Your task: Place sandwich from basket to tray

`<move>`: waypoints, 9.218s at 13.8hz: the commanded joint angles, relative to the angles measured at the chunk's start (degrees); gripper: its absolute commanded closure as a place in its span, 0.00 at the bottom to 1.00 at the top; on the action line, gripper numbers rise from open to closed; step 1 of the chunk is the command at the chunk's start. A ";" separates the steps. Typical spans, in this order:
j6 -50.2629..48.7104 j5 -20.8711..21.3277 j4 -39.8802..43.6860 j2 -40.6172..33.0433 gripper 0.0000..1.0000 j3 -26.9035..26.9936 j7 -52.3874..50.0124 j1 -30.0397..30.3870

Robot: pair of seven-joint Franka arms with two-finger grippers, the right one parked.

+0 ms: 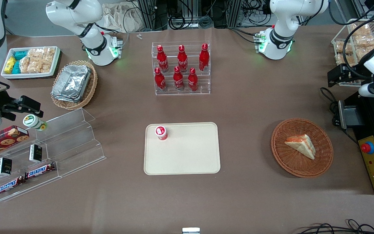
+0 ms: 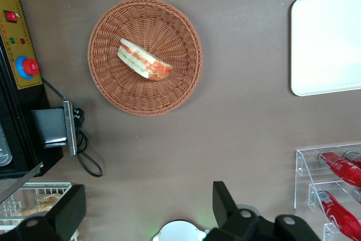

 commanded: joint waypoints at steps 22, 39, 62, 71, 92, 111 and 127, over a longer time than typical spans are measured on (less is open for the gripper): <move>-0.89 5.12 0.24 -4.28 0.00 3.99 -10.18 -0.87; 2.71 1.25 -0.55 -3.22 0.00 3.90 -10.36 -1.05; 39.62 -1.65 -21.38 19.08 0.00 3.90 -50.92 1.42; 42.87 -0.68 -25.68 20.95 0.00 5.31 -55.97 1.41; 28.63 -3.41 -22.96 9.17 1.00 -10.04 -32.24 -1.84; 53.34 14.08 -16.37 32.98 1.00 -16.49 -46.83 -17.57; 23.56 5.57 -13.30 11.48 0.00 -16.49 -38.68 -11.60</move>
